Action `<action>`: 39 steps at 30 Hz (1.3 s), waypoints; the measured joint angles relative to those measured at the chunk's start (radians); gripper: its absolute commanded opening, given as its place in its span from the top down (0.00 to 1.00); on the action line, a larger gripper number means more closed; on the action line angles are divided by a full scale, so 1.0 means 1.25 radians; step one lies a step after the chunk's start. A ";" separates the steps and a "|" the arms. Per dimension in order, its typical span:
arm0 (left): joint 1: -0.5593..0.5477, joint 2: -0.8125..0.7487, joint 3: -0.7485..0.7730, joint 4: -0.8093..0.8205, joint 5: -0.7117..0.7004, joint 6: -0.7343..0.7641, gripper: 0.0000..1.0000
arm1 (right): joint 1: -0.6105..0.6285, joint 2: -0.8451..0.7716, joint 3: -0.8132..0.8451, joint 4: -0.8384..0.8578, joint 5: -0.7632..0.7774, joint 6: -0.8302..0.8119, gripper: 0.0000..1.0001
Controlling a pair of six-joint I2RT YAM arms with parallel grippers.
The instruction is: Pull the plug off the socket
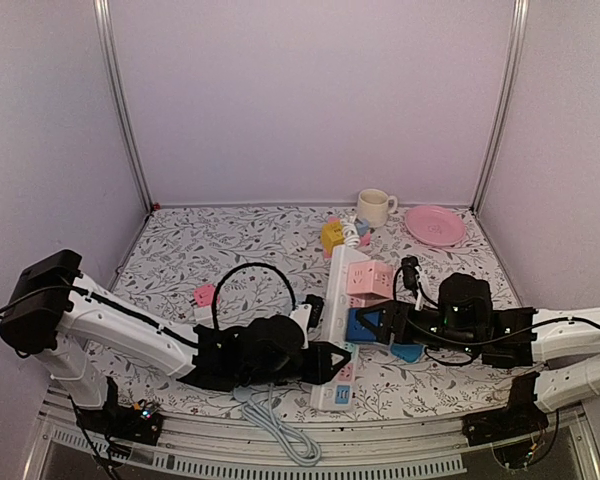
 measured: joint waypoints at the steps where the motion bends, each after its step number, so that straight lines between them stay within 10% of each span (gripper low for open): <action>1: 0.000 0.000 0.000 0.002 0.002 0.000 1.00 | 0.000 -0.005 -0.002 0.000 0.000 0.000 0.98; 39: -0.001 0.033 0.041 -0.041 -0.011 -0.007 1.00 | -0.002 0.007 0.008 -0.034 0.008 0.003 0.97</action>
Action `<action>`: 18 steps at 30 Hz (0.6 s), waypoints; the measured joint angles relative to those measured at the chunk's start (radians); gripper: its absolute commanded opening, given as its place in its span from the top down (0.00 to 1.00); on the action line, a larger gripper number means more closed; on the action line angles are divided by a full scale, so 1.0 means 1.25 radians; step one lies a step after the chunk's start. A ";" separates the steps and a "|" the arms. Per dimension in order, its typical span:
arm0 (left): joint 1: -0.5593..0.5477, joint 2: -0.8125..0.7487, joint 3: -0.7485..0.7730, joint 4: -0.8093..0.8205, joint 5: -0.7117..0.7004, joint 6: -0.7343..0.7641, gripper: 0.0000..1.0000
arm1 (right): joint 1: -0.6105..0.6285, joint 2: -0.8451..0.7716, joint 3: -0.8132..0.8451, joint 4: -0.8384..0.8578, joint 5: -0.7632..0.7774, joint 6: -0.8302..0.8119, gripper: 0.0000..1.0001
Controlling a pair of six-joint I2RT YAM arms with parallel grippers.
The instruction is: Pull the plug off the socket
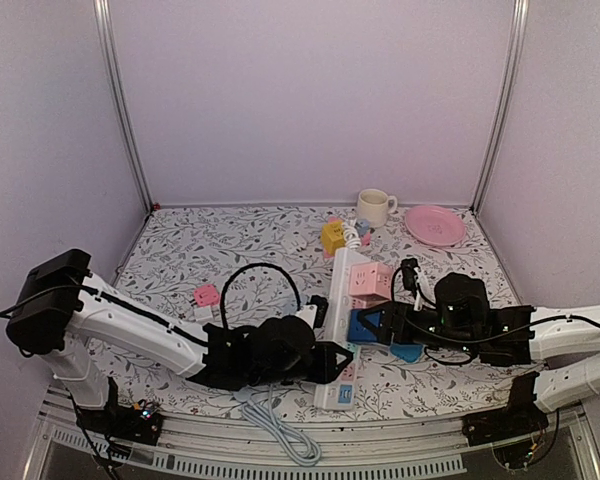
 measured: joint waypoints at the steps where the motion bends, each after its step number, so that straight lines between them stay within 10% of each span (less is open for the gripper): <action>1: 0.000 0.005 0.003 -0.001 -0.002 -0.003 1.00 | 0.000 0.005 0.002 -0.002 0.000 0.000 0.97; 18: 0.040 0.038 0.005 -0.069 -0.061 -0.105 1.00 | -0.003 0.005 0.019 0.002 -0.002 0.000 0.97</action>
